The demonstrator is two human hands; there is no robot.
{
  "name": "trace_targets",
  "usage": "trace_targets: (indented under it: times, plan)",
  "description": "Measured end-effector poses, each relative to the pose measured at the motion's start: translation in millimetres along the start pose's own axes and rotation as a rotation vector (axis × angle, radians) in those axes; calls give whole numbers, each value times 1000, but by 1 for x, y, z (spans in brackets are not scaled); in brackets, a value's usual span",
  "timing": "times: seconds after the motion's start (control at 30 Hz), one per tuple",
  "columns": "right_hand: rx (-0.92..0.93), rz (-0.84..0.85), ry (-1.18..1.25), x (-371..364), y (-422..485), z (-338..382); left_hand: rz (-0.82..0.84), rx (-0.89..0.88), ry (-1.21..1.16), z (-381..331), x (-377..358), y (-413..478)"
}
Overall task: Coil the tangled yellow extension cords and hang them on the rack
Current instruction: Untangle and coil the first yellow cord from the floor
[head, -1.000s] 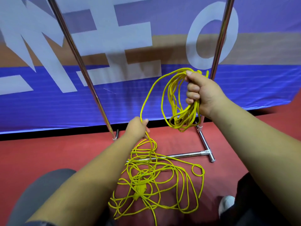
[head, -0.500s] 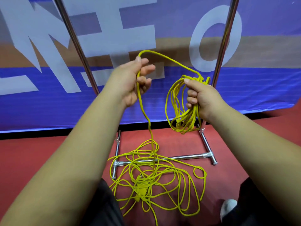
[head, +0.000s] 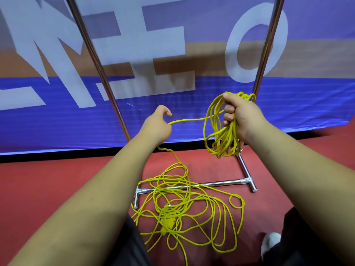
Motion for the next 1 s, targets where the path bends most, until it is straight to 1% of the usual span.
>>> trace_targets:
  times: [0.03, 0.1, 0.17, 0.23, 0.3, 0.43, 0.47, 0.53, 0.6, 0.67, 0.77, 0.9, 0.93, 0.97, 1.0]
  plan:
    - [-1, -8, 8, 0, 1, 0, 10, -6, 1, 0, -2, -1]
    - [-7, -24, 23, 1, 3, -2, 67, 52, -106, -3, -4, -5]
    - [-18, -30, 30, 0, 4, -4, 148, 200, -294, -4, -9, -11]
    - [-21, -14, 25, -2, 5, -6, 214, 301, -391, -3, -17, -15]
    - [-15, 24, -6, -4, 4, -7, 227, 365, -483, -3, -25, -17]
    - [13, 87, -112, -7, 5, -12, 250, 571, -896, -13, -31, -17]
    - [16, 86, -127, -7, 5, -14, 245, 600, -957, -15, -31, -17]
    - [15, 71, -139, -7, 6, -18, 240, 608, -983, -15, -30, -15]
    - [7, 54, -136, -7, 7, -20, 252, 596, -933, -13, -30, -15]
    - [-14, 39, -129, -6, 7, -20, 254, 547, -796, -10, -30, -16]
    - [-39, 24, -159, -5, 6, -17, 246, 367, -390, 1, -35, -14]
    - [-65, 82, -307, -7, -1, -9, 347, 224, 119, 6, -39, -15]
    - [-70, 124, -372, -8, -5, -7, 360, 184, 198, 7, -41, -13]
    - [-70, 180, -441, -9, -10, -4, 351, 146, 196, 8, -43, -10]
    - [-68, 246, -514, -11, -15, -2, 334, 99, 146, 8, -44, -8]
Point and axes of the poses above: each hand's wrist, its own y-axis towards the middle knuckle, its own x-axis out of the back of the hand, z = x × y, the point moved 3 cm from there along y, towards the middle knuckle, and after that the axes turned 11 degrees about -z, right-handed, at the moved point
